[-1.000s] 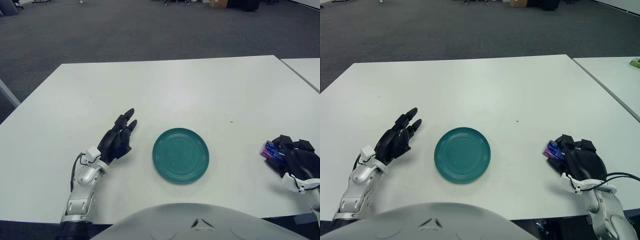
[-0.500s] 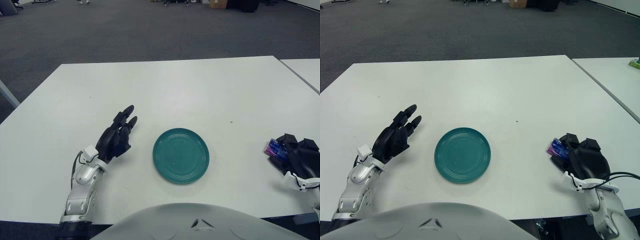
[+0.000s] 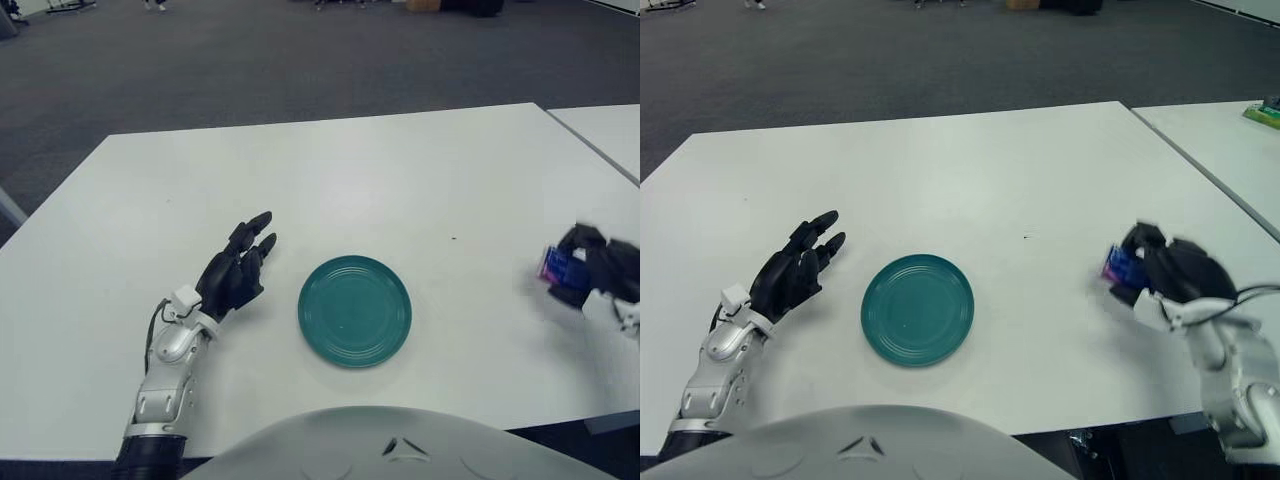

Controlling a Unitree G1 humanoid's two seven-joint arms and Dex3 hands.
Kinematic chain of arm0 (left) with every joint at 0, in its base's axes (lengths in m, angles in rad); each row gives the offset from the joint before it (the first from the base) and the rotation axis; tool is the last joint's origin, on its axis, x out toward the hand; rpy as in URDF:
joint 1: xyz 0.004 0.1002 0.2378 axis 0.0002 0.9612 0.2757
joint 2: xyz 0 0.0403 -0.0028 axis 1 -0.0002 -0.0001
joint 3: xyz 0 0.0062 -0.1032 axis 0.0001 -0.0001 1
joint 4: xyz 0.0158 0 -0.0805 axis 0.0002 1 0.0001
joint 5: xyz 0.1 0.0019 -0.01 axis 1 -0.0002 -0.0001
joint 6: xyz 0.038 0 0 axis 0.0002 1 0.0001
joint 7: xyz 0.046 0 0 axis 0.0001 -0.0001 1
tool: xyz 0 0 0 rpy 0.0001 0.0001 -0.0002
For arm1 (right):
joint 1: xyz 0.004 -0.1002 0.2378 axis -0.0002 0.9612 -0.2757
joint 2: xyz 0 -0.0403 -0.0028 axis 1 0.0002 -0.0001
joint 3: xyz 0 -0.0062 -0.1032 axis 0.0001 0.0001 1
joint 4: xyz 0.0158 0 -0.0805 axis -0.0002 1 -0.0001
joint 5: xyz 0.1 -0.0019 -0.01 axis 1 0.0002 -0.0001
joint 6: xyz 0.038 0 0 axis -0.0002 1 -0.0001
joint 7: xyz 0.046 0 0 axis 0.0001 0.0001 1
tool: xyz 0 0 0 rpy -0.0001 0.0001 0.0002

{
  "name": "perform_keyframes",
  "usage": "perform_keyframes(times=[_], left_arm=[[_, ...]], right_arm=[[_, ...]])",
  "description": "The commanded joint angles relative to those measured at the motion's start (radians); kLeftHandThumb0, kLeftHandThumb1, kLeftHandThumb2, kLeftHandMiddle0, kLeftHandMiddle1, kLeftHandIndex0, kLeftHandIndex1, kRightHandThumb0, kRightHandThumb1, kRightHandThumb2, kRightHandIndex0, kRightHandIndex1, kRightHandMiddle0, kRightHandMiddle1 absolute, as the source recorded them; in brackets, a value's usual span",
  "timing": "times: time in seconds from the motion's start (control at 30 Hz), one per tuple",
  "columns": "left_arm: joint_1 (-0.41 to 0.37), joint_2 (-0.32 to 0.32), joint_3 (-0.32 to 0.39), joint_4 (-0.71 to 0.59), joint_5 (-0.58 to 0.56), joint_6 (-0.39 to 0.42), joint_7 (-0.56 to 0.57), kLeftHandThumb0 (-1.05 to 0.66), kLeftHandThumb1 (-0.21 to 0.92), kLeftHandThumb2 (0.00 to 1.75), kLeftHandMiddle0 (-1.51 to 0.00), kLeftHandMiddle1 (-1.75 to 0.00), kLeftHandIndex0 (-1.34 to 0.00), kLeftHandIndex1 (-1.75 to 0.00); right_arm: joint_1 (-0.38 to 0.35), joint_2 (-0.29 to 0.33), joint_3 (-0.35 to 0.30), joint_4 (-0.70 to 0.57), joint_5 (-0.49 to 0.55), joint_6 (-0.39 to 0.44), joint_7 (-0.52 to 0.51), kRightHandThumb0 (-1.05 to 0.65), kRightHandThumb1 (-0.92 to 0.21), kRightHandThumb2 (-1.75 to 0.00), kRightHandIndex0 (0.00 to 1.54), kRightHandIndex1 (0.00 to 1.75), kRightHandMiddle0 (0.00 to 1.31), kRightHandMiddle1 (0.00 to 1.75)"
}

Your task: Put the gum into the plate.

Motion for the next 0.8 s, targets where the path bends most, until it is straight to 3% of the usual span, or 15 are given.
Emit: perform_keyframes(times=[0.0, 0.1, 0.17, 0.23, 0.33, 0.5, 0.77], left_arm=[[-0.015, -0.004, 0.013, 0.014, -0.005, 0.015, 0.017, -0.84, 0.92, 0.9, -0.4, -0.05, 0.0, -0.73], [-0.019, -0.007, 0.016, 0.019, -0.018, 0.023, 0.01, -0.83, 0.92, 0.9, -0.43, -0.05, 0.0, -0.77], [-0.024, -0.008, 0.018, 0.026, -0.039, 0.037, -0.003, -0.82, 0.92, 0.9, -0.44, -0.06, 0.0, -0.78], [-0.028, -0.008, 0.019, 0.034, -0.052, 0.045, -0.012, -0.8, 0.92, 0.89, -0.44, -0.06, 0.0, -0.79], [-0.029, -0.007, 0.015, 0.039, -0.063, 0.046, -0.022, -0.8, 0.92, 0.89, -0.44, -0.05, 0.0, -0.78], [-0.031, -0.011, 0.003, 0.059, -0.057, 0.037, -0.025, -0.79, 0.92, 0.85, -0.42, -0.04, 0.0, -0.73], [-0.033, -0.04, -0.008, 0.052, -0.034, 0.058, 0.025, -0.76, 0.92, 0.82, -0.48, -0.06, 0.0, -0.77]], right_arm=[[-0.171, -0.039, -0.006, -0.121, -0.024, 0.02, 0.035, -0.4, -0.6, -0.95, 0.69, 1.74, 0.4, 1.75], [-0.263, -0.024, 0.036, -0.163, -0.058, 0.047, 0.058, -0.4, -0.6, -0.95, 0.7, 1.75, 0.4, 1.75], [-0.355, 0.008, 0.102, -0.207, -0.095, 0.076, 0.086, -0.4, -0.6, -0.96, 0.71, 1.75, 0.4, 1.75], [-0.4, 0.03, 0.142, -0.229, -0.123, 0.093, 0.103, -0.4, -0.6, -0.96, 0.7, 1.75, 0.4, 1.75], [-0.422, 0.057, 0.182, -0.253, -0.166, 0.107, 0.121, -0.4, -0.6, -0.96, 0.7, 1.75, 0.4, 1.75], [-0.505, 0.182, 0.356, -0.323, -0.295, 0.142, 0.19, -0.4, -0.6, -0.95, 0.68, 1.75, 0.4, 1.75], [-0.5, 0.329, 0.496, -0.282, -0.367, 0.1, 0.164, -0.41, -0.59, -0.97, 0.7, 1.75, 0.41, 1.75]])
